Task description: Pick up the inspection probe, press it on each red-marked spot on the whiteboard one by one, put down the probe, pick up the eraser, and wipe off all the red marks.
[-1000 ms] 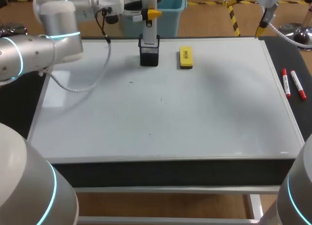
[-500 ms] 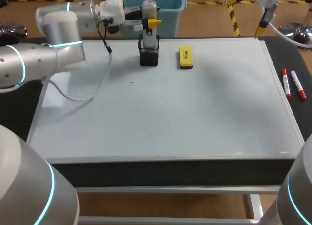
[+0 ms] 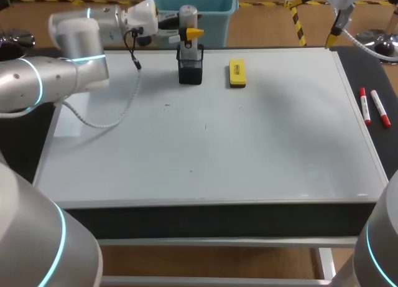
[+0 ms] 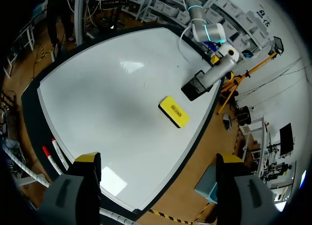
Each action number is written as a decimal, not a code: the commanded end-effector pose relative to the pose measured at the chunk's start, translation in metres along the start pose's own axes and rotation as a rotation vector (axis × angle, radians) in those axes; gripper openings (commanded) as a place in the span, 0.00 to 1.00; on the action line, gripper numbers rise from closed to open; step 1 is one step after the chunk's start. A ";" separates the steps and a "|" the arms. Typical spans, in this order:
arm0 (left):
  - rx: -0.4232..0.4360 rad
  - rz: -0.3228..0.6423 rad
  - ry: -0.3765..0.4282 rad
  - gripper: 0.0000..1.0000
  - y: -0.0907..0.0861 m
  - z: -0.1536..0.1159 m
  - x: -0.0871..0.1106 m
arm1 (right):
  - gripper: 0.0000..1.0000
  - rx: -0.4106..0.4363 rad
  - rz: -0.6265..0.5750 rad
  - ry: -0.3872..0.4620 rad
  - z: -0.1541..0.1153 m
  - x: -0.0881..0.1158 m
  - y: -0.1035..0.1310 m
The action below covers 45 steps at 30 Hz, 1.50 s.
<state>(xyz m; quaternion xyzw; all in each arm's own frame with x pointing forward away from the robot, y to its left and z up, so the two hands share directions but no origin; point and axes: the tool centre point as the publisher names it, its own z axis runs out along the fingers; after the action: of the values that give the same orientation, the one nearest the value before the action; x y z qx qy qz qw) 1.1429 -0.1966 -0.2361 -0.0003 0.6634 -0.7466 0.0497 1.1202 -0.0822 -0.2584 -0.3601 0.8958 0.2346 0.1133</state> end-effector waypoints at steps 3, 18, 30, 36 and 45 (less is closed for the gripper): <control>0.022 -0.014 0.066 0.00 0.015 0.001 -0.013 | 1.00 0.002 -0.002 0.005 -0.001 0.000 0.000; 0.012 -0.039 0.084 0.00 0.027 0.005 -0.010 | 1.00 0.002 -0.002 0.005 -0.001 0.000 0.000; 0.003 -0.049 0.079 0.00 0.033 0.007 -0.003 | 1.00 0.002 -0.002 0.005 -0.001 0.000 0.000; -0.011 -0.041 0.083 0.08 0.031 0.006 0.005 | 1.00 0.002 -0.002 0.005 -0.001 0.000 0.000; -0.009 -0.023 0.083 1.00 0.019 0.006 0.012 | 1.00 0.002 -0.002 0.005 -0.001 0.000 0.000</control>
<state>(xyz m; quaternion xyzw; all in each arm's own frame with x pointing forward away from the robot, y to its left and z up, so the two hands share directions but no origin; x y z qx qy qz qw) 1.1411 -0.2066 -0.2609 0.0282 0.6639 -0.7473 0.0060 1.1202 -0.0822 -0.2584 -0.3601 0.8958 0.2346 0.1133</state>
